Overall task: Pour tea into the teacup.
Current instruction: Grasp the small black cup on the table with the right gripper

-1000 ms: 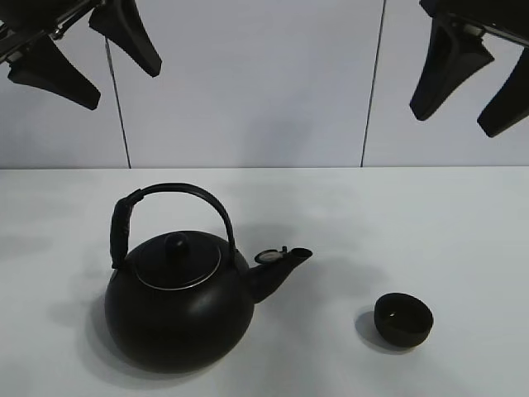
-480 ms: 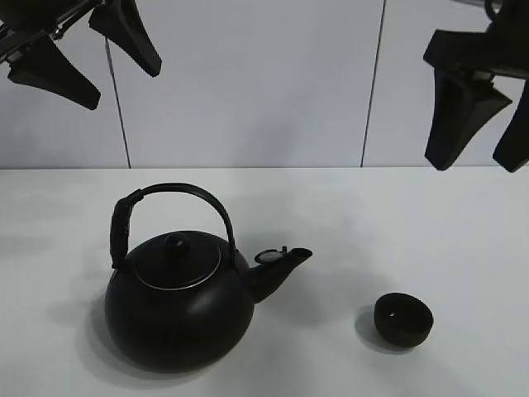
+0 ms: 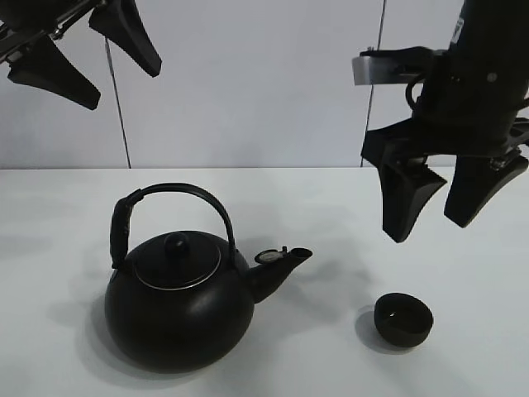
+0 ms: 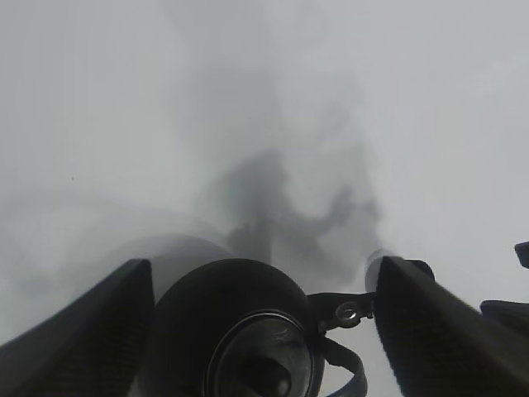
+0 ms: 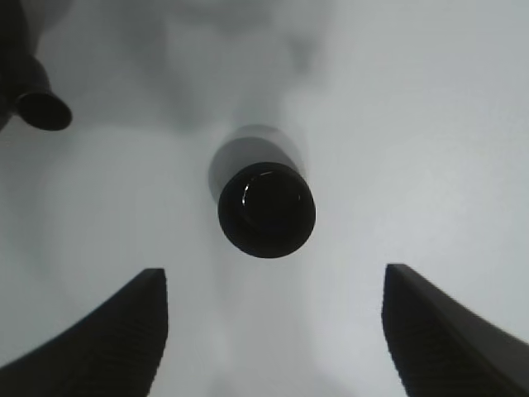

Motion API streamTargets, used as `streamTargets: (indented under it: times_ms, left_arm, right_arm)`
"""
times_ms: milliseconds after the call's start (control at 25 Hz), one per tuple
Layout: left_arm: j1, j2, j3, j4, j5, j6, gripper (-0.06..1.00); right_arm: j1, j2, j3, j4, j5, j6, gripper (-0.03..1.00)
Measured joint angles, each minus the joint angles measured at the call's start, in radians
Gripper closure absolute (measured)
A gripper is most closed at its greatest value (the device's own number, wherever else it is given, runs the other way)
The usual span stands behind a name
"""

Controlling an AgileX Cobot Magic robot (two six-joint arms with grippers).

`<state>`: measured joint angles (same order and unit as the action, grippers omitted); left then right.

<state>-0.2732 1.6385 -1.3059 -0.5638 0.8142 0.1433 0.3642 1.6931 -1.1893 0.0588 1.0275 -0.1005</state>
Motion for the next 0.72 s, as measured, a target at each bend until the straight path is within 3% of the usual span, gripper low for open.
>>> streamTargets:
  times_ms: [240,720]
  left_arm:
    - [0.0,0.0,0.0,0.0,0.0,0.0,0.41]
    - [0.0,0.0,0.0,0.0,0.0,0.0,0.41]
  right_arm:
    - [0.001,0.079,-0.002,-0.006,-0.027,0.0,0.4]
    - [0.006,0.151,-0.005,-0.012,-0.056,0.004,0.4]
